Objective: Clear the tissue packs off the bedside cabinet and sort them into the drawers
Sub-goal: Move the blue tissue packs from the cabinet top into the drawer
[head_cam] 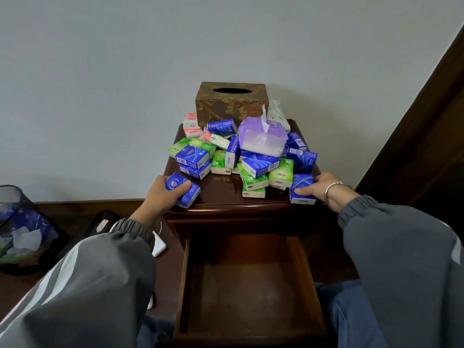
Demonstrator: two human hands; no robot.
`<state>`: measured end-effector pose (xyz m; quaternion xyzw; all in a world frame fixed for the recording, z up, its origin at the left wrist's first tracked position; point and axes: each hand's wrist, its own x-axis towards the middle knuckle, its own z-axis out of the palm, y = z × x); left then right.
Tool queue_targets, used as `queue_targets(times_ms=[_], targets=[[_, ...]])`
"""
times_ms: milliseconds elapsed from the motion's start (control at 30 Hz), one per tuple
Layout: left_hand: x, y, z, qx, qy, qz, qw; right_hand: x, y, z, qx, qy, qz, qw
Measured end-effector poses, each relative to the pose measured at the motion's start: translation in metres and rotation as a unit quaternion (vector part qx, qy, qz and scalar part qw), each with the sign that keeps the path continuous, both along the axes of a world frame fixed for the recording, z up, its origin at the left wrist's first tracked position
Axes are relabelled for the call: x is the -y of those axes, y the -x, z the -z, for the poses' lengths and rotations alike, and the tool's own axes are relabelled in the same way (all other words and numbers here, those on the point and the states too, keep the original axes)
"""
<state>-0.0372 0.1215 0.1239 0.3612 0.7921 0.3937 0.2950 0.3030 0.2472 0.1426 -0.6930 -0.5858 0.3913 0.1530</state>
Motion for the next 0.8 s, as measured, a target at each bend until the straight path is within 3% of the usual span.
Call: queue_targets(times_ms=[133,267,400,500,633,800], targets=[[0.0,0.002,0.002,0.003,-0.007,0.005,1.0,-0.002,-0.015,-0.008,-0.036,0.036,-0.012,0.999],[-0.001,0.005,0.005,-0.007,0.003,0.009,1.0,-0.013,-0.036,-0.026,-0.071,-0.052,-0.045,0.995],[-0.002,0.006,0.006,-0.013,0.006,0.007,1.0,-0.038,-0.035,-0.041,0.04,-0.134,-0.13,0.982],[-0.001,0.007,0.007,-0.005,0.004,0.008,1.0,-0.055,-0.03,-0.042,0.104,-0.118,-0.185,0.97],[-0.001,0.004,0.007,0.005,-0.002,-0.003,1.0,-0.066,-0.028,-0.034,0.078,-0.097,-0.202,0.971],[-0.001,0.0,0.006,0.014,-0.006,-0.009,1.0,-0.066,-0.03,-0.021,0.056,-0.159,-0.191,0.967]])
